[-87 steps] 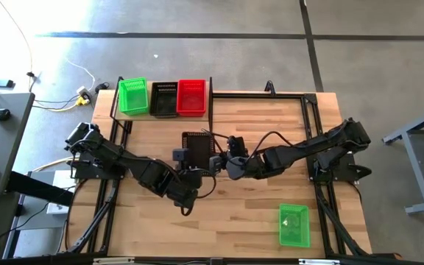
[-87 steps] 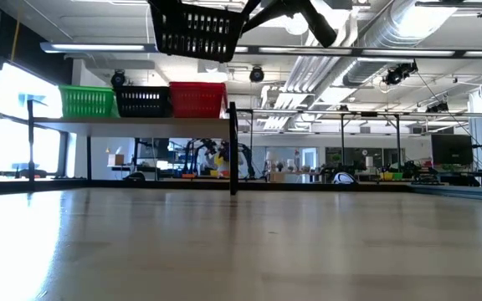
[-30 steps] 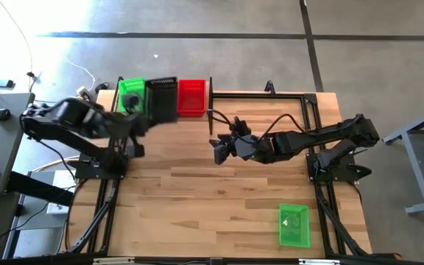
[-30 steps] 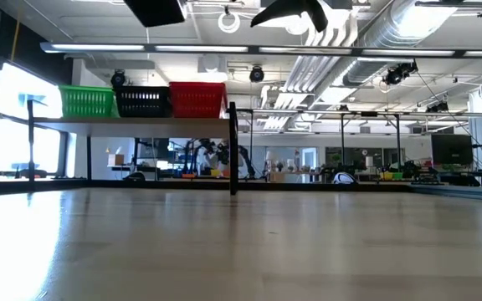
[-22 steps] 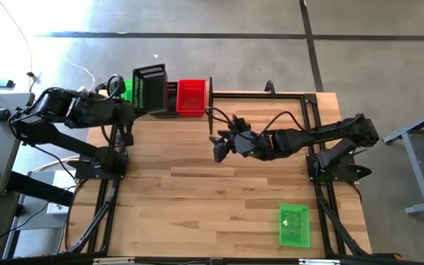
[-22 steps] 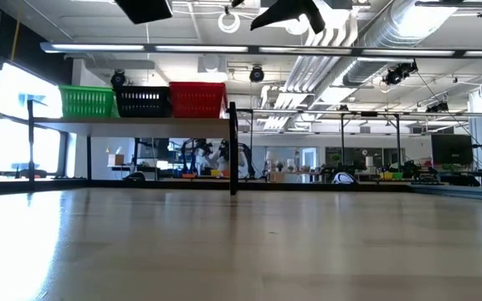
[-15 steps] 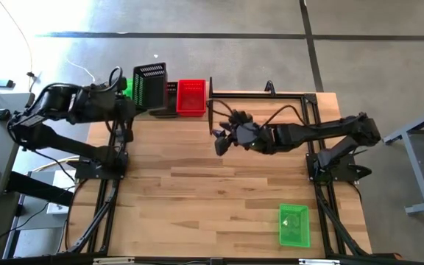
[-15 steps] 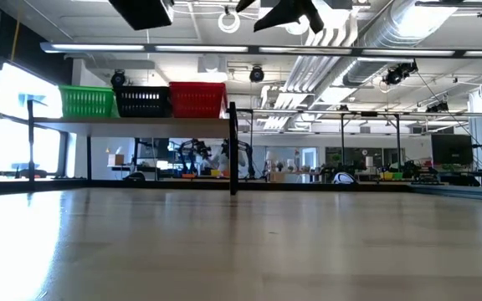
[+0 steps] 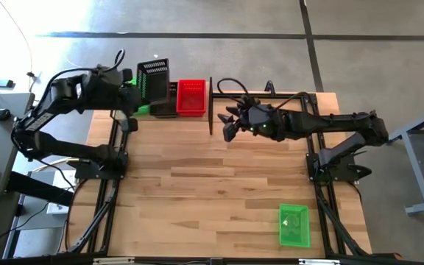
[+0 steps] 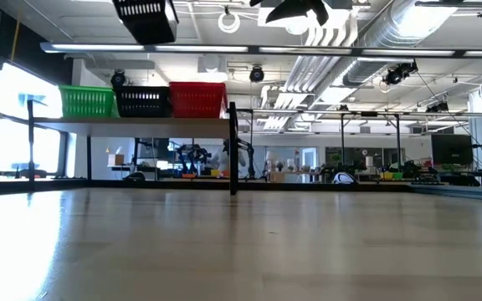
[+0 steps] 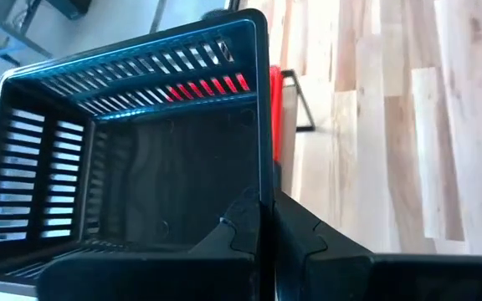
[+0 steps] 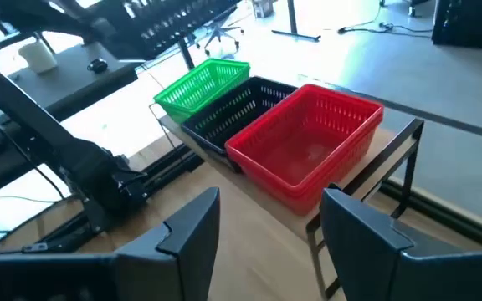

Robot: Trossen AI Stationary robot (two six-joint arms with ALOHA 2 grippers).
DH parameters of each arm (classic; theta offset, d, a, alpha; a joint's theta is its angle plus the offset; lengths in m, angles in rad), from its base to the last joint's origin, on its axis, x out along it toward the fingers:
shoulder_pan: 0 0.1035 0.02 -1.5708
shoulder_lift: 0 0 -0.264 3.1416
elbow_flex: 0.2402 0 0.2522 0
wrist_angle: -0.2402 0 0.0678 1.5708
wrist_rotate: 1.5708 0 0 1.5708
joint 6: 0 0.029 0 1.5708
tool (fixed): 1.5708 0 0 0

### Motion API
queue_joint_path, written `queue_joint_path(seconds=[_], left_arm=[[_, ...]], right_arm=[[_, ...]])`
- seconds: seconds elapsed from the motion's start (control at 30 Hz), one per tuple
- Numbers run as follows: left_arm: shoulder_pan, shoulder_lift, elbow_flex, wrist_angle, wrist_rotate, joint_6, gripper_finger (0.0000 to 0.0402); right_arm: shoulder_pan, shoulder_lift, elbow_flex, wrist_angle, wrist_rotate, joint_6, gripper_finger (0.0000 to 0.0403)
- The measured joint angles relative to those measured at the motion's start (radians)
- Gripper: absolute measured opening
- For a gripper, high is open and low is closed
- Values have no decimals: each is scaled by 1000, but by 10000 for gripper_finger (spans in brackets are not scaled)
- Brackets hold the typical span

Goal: Stack baskets on shelf by color
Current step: Stack the black bin on top of the black bin on the shelf

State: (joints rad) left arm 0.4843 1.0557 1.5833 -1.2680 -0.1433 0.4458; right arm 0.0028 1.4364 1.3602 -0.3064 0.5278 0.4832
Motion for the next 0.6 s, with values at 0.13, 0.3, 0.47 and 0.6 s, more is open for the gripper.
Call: queue_joint_path(seconds=[0.13, 0.3, 0.47, 0.6], left_arm=[[79, 43, 0, 0, 57, 38, 0], [177, 95, 0, -8, 133, 79, 0], [245, 134, 0, -42, 196, 107, 0], [282, 147, 0, -46, 250, 141, 0]], right_arm=[[-21, -4, 0, -3, -34, -21, 190], [-38, -4, 0, -22, -65, -42, 190], [-43, -4, 0, -28, -84, -77, 190], [-43, -4, 0, -28, -84, -111, 190]])
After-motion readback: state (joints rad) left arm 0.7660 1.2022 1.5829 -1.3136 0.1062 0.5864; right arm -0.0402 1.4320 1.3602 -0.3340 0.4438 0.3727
